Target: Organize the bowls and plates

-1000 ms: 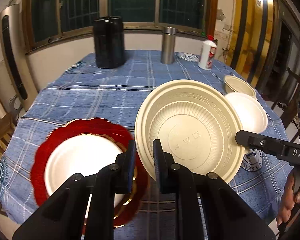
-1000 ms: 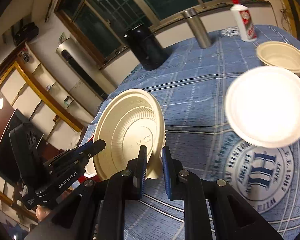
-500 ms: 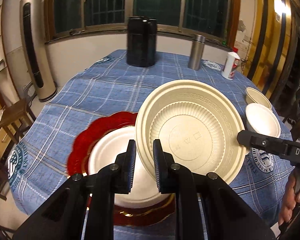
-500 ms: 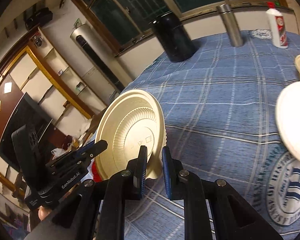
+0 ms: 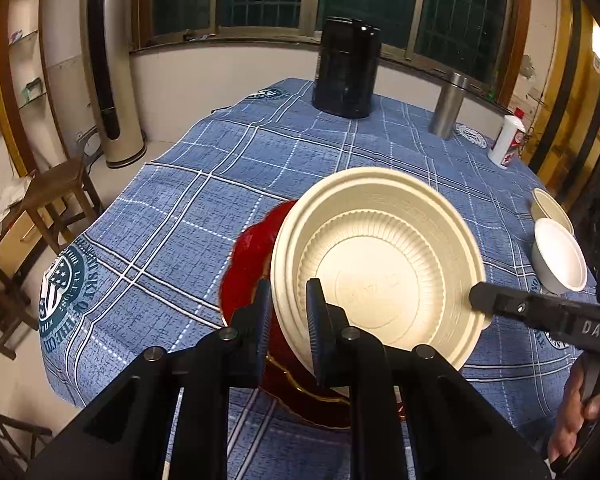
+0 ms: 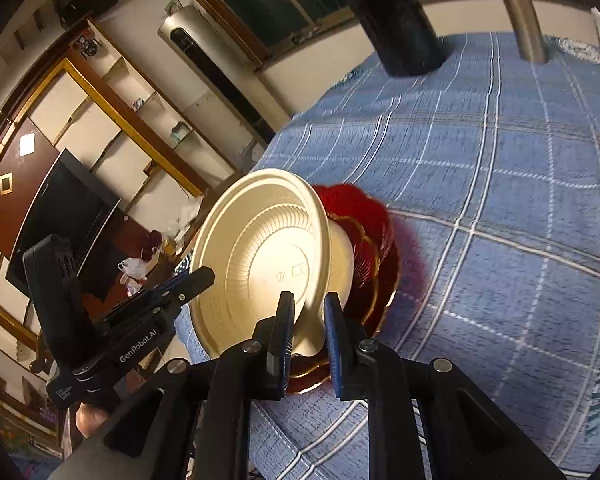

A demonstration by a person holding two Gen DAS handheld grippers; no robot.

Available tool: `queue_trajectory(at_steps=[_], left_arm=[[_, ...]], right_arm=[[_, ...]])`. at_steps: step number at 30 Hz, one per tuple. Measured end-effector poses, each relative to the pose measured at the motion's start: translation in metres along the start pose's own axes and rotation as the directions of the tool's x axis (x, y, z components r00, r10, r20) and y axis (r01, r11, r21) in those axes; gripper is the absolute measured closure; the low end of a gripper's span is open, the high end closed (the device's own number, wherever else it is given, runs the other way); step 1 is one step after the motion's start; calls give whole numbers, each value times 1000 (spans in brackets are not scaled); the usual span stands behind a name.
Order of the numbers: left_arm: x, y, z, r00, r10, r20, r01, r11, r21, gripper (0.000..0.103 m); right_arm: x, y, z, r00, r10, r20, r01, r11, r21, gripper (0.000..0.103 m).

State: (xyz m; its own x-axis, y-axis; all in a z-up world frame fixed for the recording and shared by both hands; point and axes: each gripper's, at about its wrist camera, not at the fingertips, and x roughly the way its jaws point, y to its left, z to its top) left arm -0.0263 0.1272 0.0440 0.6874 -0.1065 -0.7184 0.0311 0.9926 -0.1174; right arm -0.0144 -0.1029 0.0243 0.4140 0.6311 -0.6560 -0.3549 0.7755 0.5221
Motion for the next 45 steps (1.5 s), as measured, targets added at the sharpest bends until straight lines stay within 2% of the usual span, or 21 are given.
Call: queue_trajectory(at_steps=[11,25,31,39,43,45], left_arm=[[3,4,1,1000,-1,-11,1,1000,-5,88],[-3,7,4,1000,15,8,-14,1000,-22,88],[-15,3,7,999,8,38,-8,1000,-9,88],[-29,-30,12,998,-22,61,18,998,66,88],[-35,-60,16,997,-52,62,44,991,126,88],[-35,-78,16,995,-90,43,82,984,159,88]], right_arm=[[8,4,0,1000,9,-17,-9,1000,4,84],[-3,7,-3,1000,9,12,-9,1000,-13,78],[-24,-5,-4,998,22,63,-24,999,24,77],[-66,-33,-10,988,-3,154,-10,997,83,77],[-101,-53,-16,971,-44,237,19,994,107,77],[-117,-63,-19,958,-73,276,41,992,121,77]])
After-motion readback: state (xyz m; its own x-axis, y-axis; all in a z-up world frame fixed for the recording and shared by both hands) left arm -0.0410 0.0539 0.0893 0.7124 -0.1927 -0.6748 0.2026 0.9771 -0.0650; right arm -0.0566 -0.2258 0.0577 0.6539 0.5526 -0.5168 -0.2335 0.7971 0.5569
